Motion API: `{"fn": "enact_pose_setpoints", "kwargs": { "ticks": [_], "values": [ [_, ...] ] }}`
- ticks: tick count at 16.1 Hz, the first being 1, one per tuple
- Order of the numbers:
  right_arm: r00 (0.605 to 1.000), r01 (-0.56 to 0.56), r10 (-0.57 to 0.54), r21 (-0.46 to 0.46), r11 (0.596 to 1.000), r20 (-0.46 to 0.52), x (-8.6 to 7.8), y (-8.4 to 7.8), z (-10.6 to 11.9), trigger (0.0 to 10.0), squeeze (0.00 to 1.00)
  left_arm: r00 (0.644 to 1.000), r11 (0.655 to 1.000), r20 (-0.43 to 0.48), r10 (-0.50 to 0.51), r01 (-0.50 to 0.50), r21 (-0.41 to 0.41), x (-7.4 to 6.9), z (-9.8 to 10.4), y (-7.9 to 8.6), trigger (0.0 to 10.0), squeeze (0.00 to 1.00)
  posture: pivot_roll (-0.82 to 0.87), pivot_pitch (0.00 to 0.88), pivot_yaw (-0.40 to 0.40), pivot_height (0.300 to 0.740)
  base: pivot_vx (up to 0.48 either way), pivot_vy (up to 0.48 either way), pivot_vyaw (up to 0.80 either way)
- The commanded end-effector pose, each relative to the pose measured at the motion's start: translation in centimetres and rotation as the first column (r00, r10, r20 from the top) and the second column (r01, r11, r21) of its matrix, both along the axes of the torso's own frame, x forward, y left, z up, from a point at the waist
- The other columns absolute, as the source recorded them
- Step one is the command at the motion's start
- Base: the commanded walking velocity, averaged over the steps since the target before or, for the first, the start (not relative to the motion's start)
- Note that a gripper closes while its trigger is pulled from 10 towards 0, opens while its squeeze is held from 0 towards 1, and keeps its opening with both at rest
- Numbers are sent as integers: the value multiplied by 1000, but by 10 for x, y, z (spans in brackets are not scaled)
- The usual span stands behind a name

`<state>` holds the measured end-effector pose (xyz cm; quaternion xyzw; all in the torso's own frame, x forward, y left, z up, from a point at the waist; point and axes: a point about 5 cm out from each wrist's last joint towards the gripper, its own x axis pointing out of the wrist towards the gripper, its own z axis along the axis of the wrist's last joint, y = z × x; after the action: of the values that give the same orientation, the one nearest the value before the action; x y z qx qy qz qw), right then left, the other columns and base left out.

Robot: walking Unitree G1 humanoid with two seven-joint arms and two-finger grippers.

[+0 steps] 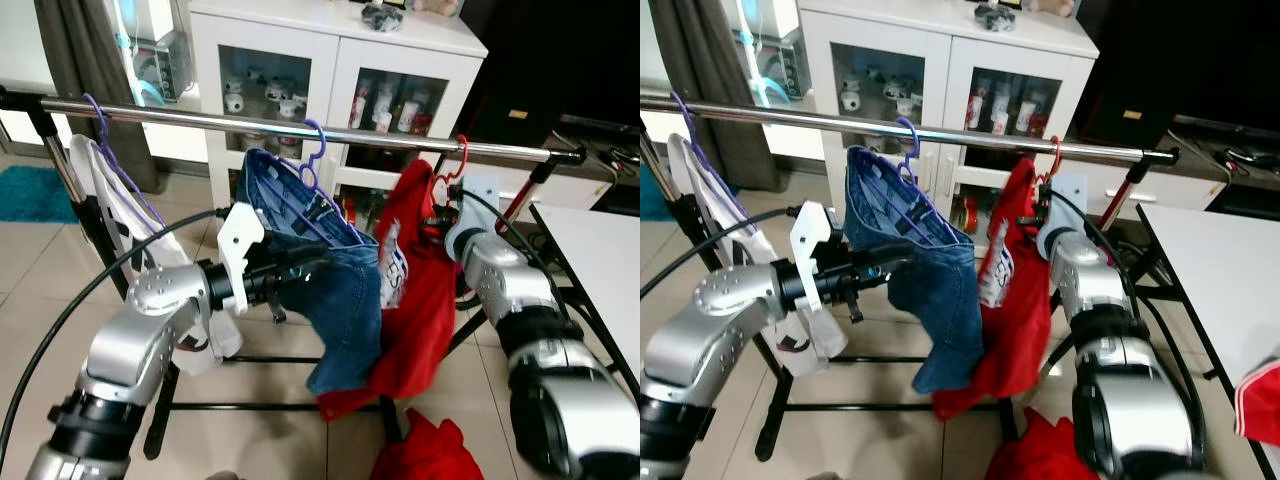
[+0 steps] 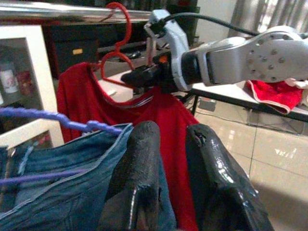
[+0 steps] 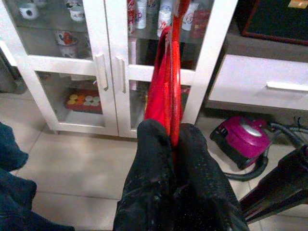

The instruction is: Hang hanger

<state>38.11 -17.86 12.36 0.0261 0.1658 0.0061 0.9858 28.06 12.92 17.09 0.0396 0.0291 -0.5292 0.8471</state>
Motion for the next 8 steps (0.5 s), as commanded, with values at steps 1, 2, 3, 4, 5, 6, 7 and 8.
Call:
{"fn": "enact_pose_setpoints", "kwargs": {
  "ticks": [1,2,3,4,5,6,7,8],
  "values": [
    [1000,9,-9,-2,1000,-5,2,-7,1,10000,0,999,1000,-9,-30,30,2,0,1,-3,10000,0,-67,0,-95,740,0,0,0],
    [999,-9,9,-12,1000,-35,1,-6,-4,10000,0,999,999,-10,-35,35,5,0,1,-2,10000,0,-66,0,-94,740,0,0,0],
    [998,-22,22,-1,1000,-61,-2,-4,-10,10000,0,999,999,-11,-37,37,7,1,1,-2,10000,0,-65,0,-93,740,0,0,0],
    [1000,-14,14,14,1000,-19,-2,-5,-9,10000,1000,999,999,-13,-38,38,8,1,1,-1,10000,0,-65,0,-92,740,0,0,0],
    [997,-3,1,34,999,76,1,-7,2,10000,1000,999,999,-14,-37,38,9,0,0,0,10000,0,-63,0,-93,740,0,0,0],
    [984,-30,26,21,999,177,0,-7,14,10000,1000,1000,1000,-15,-28,28,6,0,0,2,10000,0,-71,0,-84,740,0,0,0],
    [965,-79,75,4,997,253,-10,-6,23,10000,1000,1000,1000,-2,26,-26,-10,3,0,7,10000,0,-74,0,-81,740,0,0,0],
    [946,-118,99,43,992,310,-26,-4,29,10000,1000,993,992,4,121,-121,-19,6,-3,13,10000,0,-74,0,-81,740,0,0,0]
  ]
}}
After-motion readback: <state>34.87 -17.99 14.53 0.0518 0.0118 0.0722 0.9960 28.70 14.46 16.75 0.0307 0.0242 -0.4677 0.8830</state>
